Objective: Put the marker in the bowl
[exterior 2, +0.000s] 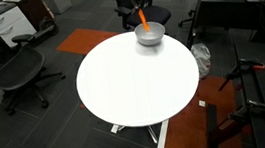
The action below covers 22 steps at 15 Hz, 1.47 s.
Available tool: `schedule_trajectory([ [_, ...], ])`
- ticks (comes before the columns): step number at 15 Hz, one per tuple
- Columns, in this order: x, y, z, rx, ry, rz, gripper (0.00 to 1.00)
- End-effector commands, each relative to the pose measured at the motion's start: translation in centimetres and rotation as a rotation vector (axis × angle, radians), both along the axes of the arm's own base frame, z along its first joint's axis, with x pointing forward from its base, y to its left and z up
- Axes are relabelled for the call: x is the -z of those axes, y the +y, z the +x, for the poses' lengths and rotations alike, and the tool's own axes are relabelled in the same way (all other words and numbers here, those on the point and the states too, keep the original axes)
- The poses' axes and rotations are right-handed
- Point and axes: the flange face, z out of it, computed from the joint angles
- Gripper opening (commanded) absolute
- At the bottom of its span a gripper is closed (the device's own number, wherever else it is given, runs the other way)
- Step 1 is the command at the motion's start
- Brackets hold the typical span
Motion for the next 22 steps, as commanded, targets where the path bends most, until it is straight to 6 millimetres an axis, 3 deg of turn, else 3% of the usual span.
schedule_trajectory([
  [1,-4.1,-3.3,1.9,0.096,-0.036,-0.011,0.05],
  [4,-5.3,-6.2,2.9,0.172,-0.007,0.001,0.05],
  [7,-4.5,-8.2,3.5,0.228,0.059,0.023,0.05],
  [11,-1.3,-10.1,4.2,0.271,0.141,0.054,0.05],
  [17,5.1,-12.1,5.0,0.3,0.187,0.115,0.05],
  [22,8.0,-13.1,5.6,0.334,0.185,0.148,0.05],
])
